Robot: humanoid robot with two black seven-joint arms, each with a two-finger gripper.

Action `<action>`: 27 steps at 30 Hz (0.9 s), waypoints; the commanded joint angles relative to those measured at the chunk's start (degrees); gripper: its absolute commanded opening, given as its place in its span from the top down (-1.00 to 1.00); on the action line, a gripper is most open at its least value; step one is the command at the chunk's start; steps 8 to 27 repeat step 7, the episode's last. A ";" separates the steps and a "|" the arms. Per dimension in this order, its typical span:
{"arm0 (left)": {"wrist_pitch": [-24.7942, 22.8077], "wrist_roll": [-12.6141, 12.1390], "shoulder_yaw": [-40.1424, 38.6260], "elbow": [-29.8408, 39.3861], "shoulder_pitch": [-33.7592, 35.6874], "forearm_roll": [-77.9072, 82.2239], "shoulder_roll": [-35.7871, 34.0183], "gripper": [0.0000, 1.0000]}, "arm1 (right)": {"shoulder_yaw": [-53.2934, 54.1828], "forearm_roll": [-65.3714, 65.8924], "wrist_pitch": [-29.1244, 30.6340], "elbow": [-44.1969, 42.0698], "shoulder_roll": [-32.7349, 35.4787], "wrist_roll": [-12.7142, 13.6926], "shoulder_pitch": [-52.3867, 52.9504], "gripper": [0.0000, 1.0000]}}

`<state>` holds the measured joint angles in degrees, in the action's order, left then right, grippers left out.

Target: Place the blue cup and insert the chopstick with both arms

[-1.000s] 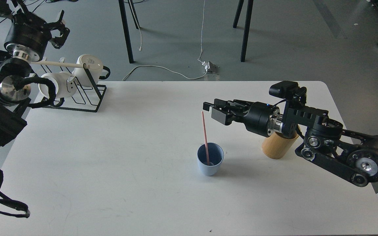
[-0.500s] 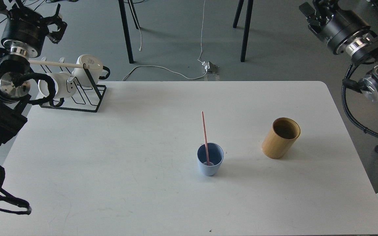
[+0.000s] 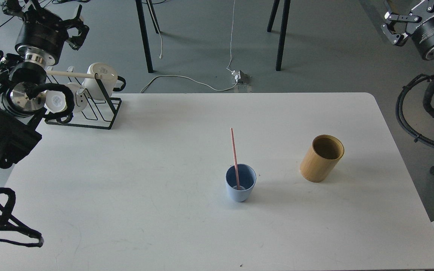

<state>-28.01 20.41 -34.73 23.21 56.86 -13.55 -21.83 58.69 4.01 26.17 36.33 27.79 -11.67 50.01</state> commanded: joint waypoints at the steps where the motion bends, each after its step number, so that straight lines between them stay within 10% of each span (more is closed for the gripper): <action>1: 0.01 0.24 -0.08 0.08 0.27 -0.08 0.47 -0.99 | -0.06 -8.12 1.69 -4.68 -2.12 0.77 1.05 -1.00; 27: 0.01 0.42 0.01 1.40 0.36 -0.08 0.47 -0.99 | -0.33 -9.46 1.83 -5.92 -5.20 0.16 1.58 -1.00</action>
